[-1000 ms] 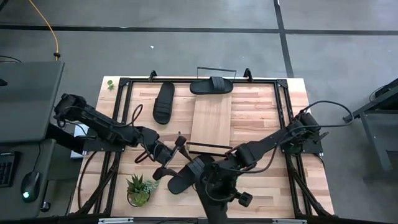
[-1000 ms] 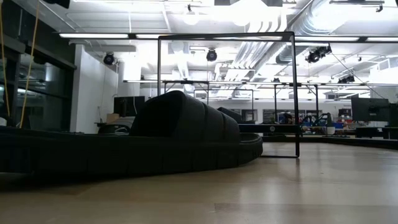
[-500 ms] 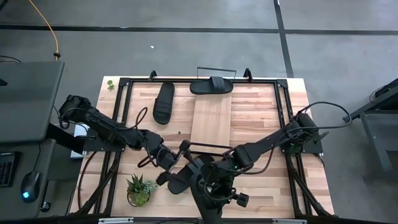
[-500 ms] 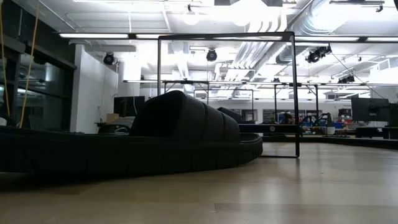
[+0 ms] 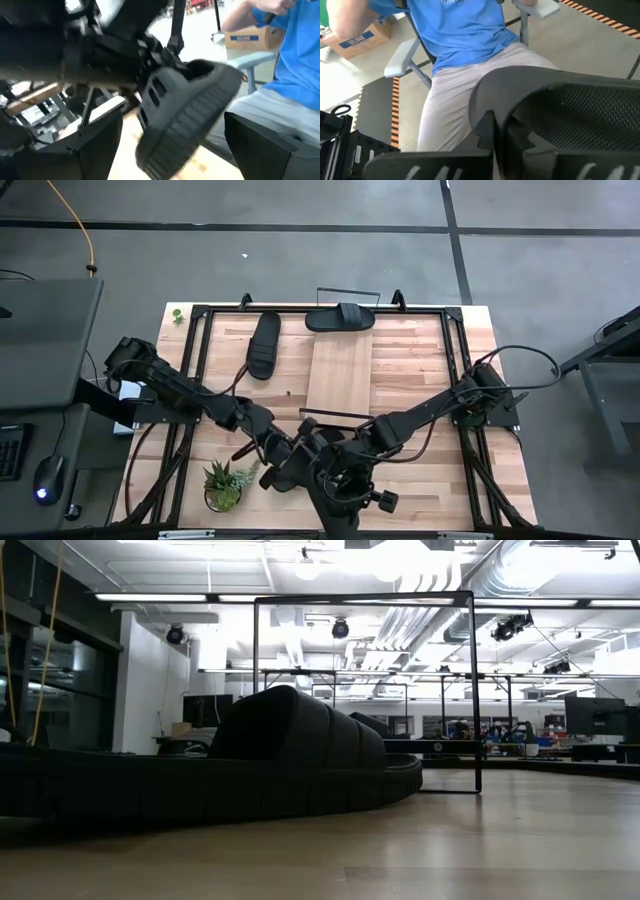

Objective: Pick and place slides into the shelf
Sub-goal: Put the bottom right black slide on the shelf

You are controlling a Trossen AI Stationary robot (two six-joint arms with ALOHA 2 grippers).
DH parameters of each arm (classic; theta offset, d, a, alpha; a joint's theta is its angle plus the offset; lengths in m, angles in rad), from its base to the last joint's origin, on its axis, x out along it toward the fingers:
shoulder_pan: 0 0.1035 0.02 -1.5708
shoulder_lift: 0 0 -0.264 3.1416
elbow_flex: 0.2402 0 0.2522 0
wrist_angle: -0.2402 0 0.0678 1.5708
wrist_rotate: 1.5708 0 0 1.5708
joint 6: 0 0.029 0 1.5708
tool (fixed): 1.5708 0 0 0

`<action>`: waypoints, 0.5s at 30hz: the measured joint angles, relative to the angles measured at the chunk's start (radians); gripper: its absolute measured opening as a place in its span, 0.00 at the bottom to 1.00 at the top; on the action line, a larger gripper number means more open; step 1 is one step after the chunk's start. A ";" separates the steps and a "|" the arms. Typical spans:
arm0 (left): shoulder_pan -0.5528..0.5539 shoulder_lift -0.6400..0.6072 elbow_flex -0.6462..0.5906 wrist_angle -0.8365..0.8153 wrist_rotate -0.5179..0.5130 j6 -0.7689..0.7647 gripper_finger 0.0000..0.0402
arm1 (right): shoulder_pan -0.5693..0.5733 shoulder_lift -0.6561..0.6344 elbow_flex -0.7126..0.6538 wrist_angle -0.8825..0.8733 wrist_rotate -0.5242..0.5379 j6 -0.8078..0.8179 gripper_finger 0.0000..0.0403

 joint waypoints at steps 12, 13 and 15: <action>0.000 0.001 -0.001 -0.075 -0.003 -0.030 0.82 | -0.013 0.000 0.000 -0.033 0.019 0.014 0.00; 0.000 0.001 -0.001 -0.075 0.003 -0.030 0.82 | -0.013 0.000 0.000 -0.038 0.020 0.014 0.00; 0.000 0.001 -0.001 -0.082 0.016 -0.030 0.82 | -0.013 0.000 0.000 -0.044 0.023 0.015 0.00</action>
